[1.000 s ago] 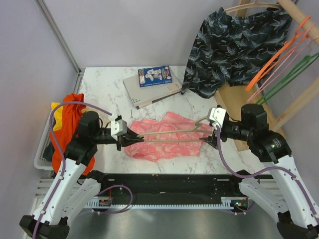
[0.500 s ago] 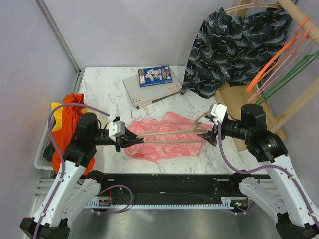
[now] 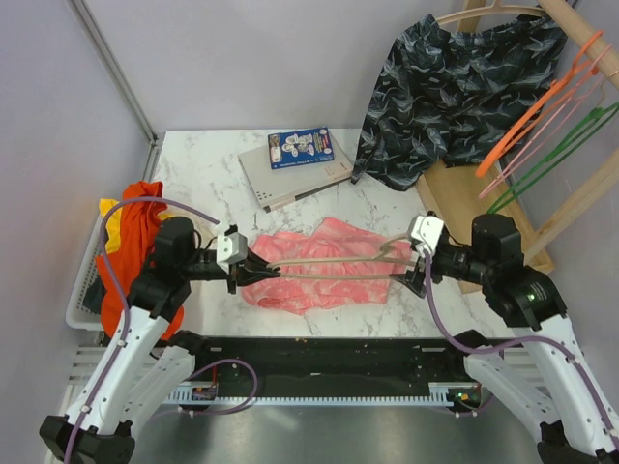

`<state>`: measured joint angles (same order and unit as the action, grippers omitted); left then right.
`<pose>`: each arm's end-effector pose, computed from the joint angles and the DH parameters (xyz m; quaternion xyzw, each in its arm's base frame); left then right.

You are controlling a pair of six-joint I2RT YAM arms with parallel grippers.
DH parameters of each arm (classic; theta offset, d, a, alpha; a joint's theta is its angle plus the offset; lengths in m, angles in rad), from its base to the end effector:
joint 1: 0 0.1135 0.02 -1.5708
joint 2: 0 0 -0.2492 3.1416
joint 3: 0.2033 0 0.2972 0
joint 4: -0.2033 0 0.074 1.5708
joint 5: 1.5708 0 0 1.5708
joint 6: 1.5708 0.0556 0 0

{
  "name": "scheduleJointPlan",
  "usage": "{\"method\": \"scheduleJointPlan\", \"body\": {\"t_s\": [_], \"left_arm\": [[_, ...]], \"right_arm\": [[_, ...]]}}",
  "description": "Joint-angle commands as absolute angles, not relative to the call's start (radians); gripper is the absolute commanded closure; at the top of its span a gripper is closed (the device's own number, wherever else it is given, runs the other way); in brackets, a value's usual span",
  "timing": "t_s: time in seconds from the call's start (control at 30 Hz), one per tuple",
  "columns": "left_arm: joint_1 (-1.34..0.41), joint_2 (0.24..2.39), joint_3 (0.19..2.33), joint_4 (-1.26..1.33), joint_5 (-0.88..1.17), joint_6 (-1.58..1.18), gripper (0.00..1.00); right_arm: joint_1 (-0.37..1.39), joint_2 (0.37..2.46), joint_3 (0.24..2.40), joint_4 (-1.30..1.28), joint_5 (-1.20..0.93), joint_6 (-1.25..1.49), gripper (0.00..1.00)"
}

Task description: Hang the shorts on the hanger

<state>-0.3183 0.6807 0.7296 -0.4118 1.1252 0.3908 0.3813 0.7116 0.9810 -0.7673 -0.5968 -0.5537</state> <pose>0.1797 -0.1120 0.3097 0.5258 0.5478 -0.4213 0.4960 0.1752 0.1039 0.3542 -0.5044 0.6657 0.2097 0.5084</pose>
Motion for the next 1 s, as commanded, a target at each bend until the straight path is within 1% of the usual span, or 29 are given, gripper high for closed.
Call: {"method": "scheduleJointPlan", "body": {"t_s": [0.0, 0.03, 0.13, 0.17, 0.27, 0.3, 0.47, 0.57, 0.6, 0.63, 0.67, 0.73, 0.8, 0.87, 0.9, 0.93, 0.97], "left_arm": [[-0.316, 0.707, 0.727, -0.374, 1.109, 0.442, 0.98], [-0.316, 0.709, 0.727, -0.379, 1.12, 0.455, 0.98], [-0.316, 0.718, 0.744, -0.441, 1.156, 0.532, 0.98], [-0.316, 0.722, 0.755, -0.484, 1.166, 0.62, 0.98], [-0.316, 0.753, 0.796, -0.623, 1.177, 0.789, 0.98], [-0.316, 0.759, 0.81, -0.643, 1.18, 0.817, 0.98], [-0.318, 0.784, 0.834, -0.689, 1.193, 0.906, 0.98], [-0.319, 0.805, 0.844, -0.69, 1.2, 0.939, 0.98], [-0.321, 0.81, 0.847, -0.689, 1.206, 0.948, 0.98], [-0.322, 0.819, 0.848, -0.69, 1.207, 0.965, 0.98], [-0.322, 0.824, 0.857, -0.69, 1.209, 0.969, 0.98], [-0.324, 0.834, 0.867, -0.69, 1.207, 0.974, 0.98], [-0.324, 0.838, 0.873, -0.687, 1.197, 0.973, 0.98], [-0.324, 0.835, 0.873, -0.683, 1.187, 0.956, 0.98], [-0.324, 0.828, 0.87, -0.677, 1.158, 0.948, 0.97], [-0.322, 0.825, 0.871, -0.664, 1.131, 0.89, 0.89], [-0.322, 0.81, 0.883, -0.654, 1.099, 0.852, 0.74]], "right_arm": [[0.388, 0.6, 1.005, -0.879, -0.534, -0.502, 0.02], [0.387, 0.586, 0.999, -0.877, -0.491, -0.493, 0.02], [0.388, 0.578, 1.015, -0.876, -0.468, -0.495, 0.02], [0.387, 0.581, 1.023, -0.874, -0.475, -0.505, 0.02], [0.388, 0.598, 1.049, -0.877, -0.544, -0.59, 0.02], [0.388, 0.61, 1.054, -0.879, -0.593, -0.612, 0.02], [0.388, 0.705, 1.109, -0.934, -0.704, -0.745, 0.03], [0.387, 0.762, 1.15, -0.968, -0.782, -0.796, 0.2], [0.388, 0.776, 1.164, -0.977, -0.801, -0.81, 0.33], [0.388, 0.791, 1.17, -1.001, -0.827, -0.846, 0.38], [0.388, 0.823, 1.177, -1.02, -0.836, -0.868, 0.48], [0.388, 0.854, 1.201, -1.102, -0.841, -0.943, 0.6], [0.39, 0.9, 1.23, -1.146, -0.833, -1.02, 1.0], [0.39, 0.923, 1.244, -1.17, -0.815, -1.044, 1.0], [0.388, 0.931, 1.264, -1.17, -0.807, -1.043, 1.0], [0.388, 0.939, 1.284, -1.177, -0.796, -1.04, 1.0], [0.388, 0.966, 1.305, -1.187, -0.766, -1.039, 1.0]]}}
